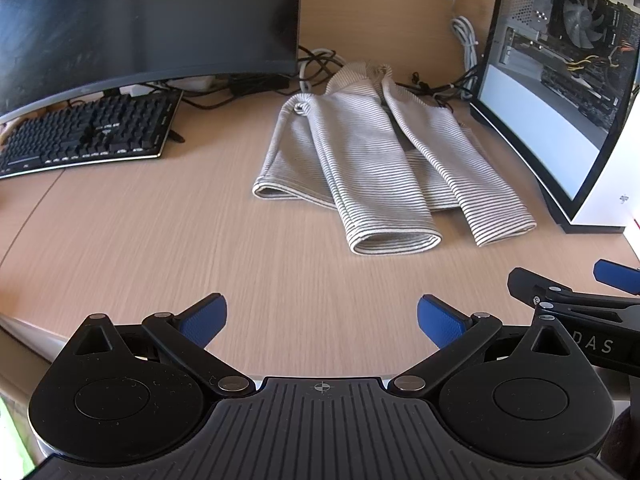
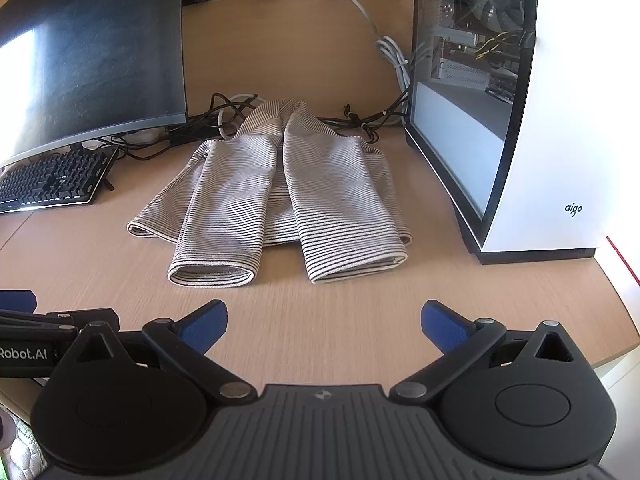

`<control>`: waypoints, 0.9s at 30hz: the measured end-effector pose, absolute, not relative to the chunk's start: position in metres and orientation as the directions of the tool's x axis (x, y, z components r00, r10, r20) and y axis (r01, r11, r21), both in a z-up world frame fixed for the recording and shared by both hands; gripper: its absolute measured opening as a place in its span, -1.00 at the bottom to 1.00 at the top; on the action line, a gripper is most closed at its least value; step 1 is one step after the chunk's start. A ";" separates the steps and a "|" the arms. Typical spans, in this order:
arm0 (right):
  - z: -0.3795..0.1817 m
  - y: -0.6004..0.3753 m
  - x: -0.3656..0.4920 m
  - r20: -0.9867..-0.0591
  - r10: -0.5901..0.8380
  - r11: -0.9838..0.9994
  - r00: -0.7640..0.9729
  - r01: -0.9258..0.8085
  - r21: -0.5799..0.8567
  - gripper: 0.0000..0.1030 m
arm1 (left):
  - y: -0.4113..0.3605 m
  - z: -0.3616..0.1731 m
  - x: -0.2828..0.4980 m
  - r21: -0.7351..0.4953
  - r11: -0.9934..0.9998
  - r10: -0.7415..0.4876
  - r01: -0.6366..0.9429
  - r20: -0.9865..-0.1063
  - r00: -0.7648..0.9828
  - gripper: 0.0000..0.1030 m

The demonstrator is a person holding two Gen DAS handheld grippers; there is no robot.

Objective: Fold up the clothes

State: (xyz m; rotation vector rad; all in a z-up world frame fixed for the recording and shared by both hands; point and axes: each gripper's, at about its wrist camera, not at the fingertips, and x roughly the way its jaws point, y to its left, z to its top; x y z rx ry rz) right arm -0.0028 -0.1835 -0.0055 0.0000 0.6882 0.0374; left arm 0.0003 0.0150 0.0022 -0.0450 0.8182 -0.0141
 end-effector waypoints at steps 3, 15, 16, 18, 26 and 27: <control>-0.007 -0.183 -0.004 -0.634 0.035 0.999 0.773 -0.036 0.012 1.00 | 0.015 0.002 0.001 -0.046 0.999 -0.030 -0.006 -0.731 0.681 1.00; -0.009 -0.184 -0.003 -0.635 0.039 0.999 0.772 -0.040 0.013 1.00 | 0.014 -0.001 0.001 -0.051 0.999 -0.030 -0.011 -0.734 0.678 1.00; -0.009 -0.184 -0.003 -0.635 0.039 0.999 0.772 -0.040 0.013 1.00 | 0.013 0.000 0.001 -0.051 0.999 -0.030 -0.011 -0.734 0.678 1.00; -0.009 -0.184 -0.003 -0.635 0.039 0.999 0.772 -0.040 0.013 1.00 | 0.013 -0.001 0.002 -0.051 0.999 -0.031 -0.010 -0.734 0.678 1.00; -0.009 -0.185 -0.002 -0.635 0.044 0.999 0.771 -0.045 0.014 1.00 | 0.011 -0.001 0.003 -0.051 0.999 -0.032 -0.007 -0.736 0.676 1.00; -0.009 -0.185 -0.001 -0.635 0.044 0.999 0.771 -0.045 0.014 1.00 | 0.011 -0.001 0.003 -0.051 0.999 -0.033 -0.006 -0.736 0.676 1.00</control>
